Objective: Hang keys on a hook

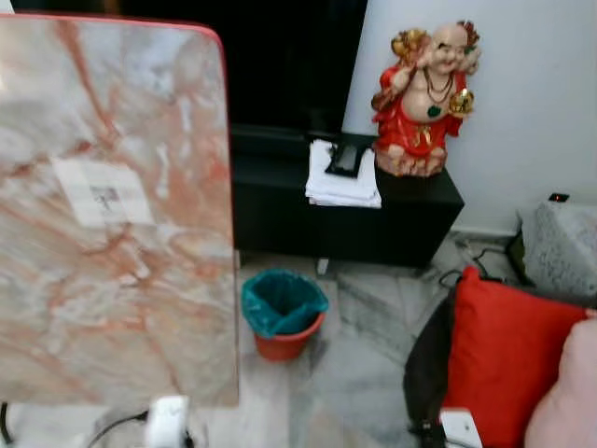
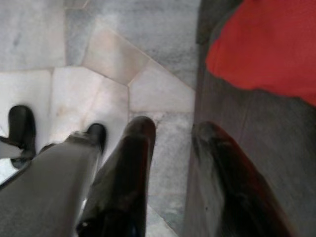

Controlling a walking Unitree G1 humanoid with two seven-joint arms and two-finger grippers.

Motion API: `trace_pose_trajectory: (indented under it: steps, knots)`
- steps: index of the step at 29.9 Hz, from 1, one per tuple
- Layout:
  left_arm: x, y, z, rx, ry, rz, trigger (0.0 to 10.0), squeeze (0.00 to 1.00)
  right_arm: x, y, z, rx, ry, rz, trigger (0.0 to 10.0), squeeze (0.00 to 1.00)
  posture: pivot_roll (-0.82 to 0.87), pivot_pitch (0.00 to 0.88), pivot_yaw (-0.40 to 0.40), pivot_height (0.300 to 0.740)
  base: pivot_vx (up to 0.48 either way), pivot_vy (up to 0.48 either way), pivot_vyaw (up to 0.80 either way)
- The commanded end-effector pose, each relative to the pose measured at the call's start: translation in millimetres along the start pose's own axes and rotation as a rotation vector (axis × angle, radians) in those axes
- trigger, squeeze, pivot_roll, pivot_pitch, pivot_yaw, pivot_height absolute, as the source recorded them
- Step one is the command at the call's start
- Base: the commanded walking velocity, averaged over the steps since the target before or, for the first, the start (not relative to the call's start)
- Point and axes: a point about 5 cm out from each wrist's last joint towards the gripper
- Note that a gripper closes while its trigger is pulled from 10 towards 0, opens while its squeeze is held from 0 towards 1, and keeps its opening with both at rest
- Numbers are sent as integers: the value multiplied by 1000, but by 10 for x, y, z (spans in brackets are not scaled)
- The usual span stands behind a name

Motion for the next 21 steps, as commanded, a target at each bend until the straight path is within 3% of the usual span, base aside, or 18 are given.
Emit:
trace_pose_trajectory:
  steps: [1, 5, 7, 12, 16, 18, 20, 21]
  knots:
    - [164, -177, -32, -51, -86, 25, 10000, 0, -56, -45, 11, -9, 8, -6, 10000, 0, 16, 0, -101, 740, 0, 0, 0]
    - [382, -263, -50, -67, -170, 23, 10000, 0, -46, -47, 10, -8, 3, -7, 10000, 0, 14, 0, -98, 740, 0, 0, 0]
    - [659, -339, -42, -76, -292, 14, 10000, 0, -28, -43, 9, -5, -3, -12, 10000, 0, 11, 0, -99, 740, 0, 0, 0]
    - [1090, -422, 64, -104, -503, 55, 10000, 0, -10, -34, 6, -1, -11, -19, 10000, 0, 14, 0, -99, 740, 0, 0, 0]
    - [1296, -503, 201, -144, -623, 62, 10000, 0, -13, -30, 6, -1, -10, -23, 10000, 0, 10, 0, -96, 740, 0, 0, 0]
    - [1317, -513, 221, -148, -637, 61, 10000, 0, -13, -30, 6, -1, -10, -24, 10000, 0, 10, 0, -96, 740, 0, 0, 0]
    - [1418, -600, 372, -180, -712, 61, 10000, 0, -21, -31, 7, -1, -10, -29, 10000, 0, 10, 0, -93, 740, 0, 0, 0]
    - [1418, -600, 372, -180, -712, 61, 10000, 0, -21, -31, 7, -1, -10, -29, 10000, 0, 10, 0, -93, 740, 0, 0, 0]
Point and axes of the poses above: a point about 5 cm out from each wrist's last joint towards the gripper, its own z axis pointing back from the gripper into the wrist, its own x axis along the axis of the wrist's last joint, y = z × x, and after that the axes turned 14 degrees about z, right-handed
